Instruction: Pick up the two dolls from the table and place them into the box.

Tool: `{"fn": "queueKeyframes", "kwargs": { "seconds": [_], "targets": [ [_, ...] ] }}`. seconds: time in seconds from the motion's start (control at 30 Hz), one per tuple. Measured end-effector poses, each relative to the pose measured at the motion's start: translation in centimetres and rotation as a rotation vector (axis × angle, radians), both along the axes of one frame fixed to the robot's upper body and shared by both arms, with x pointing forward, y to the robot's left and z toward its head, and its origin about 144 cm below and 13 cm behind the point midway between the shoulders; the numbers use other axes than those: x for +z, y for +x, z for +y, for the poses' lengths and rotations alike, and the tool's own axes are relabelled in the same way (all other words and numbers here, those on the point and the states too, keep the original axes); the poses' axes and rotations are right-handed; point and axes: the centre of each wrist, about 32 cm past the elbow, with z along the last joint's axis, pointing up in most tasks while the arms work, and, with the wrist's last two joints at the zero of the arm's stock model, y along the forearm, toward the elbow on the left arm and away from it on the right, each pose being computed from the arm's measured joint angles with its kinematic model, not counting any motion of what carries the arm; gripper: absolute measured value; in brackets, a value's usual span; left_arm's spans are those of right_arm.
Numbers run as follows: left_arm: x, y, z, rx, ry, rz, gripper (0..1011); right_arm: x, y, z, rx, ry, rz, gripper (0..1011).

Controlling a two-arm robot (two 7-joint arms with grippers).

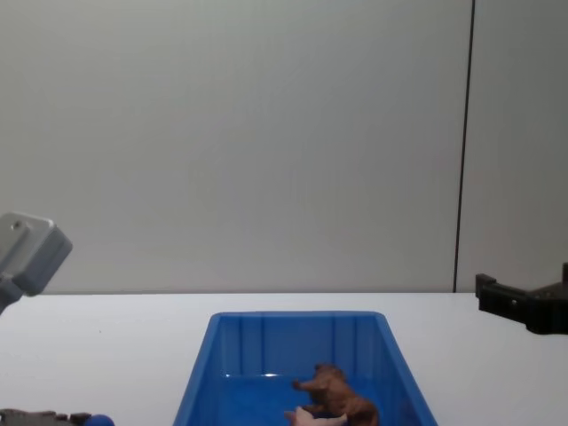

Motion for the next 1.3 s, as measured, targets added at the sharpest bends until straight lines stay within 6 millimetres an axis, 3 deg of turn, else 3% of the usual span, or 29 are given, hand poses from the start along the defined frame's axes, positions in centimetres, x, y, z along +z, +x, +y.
{"fn": "queueKeyframes", "kwargs": {
  "seconds": [0.23,0.67,1.3],
  "targets": [
    [-0.3,0.0,0.1,0.003,0.003,-0.002,343,0.0,0.0,0.0,0.000,0.000,0.000,1001],
    [0.4,-0.2,-0.4,0.017,-0.001,-0.080,258,0.0,0.0,0.0,0.000,0.000,0.000,1001],
    [4.4,1.5,-3.4,-0.094,-0.018,-0.309,157,0.0,0.0,0.0,0.000,0.000,0.000,1001]
  ]
}}
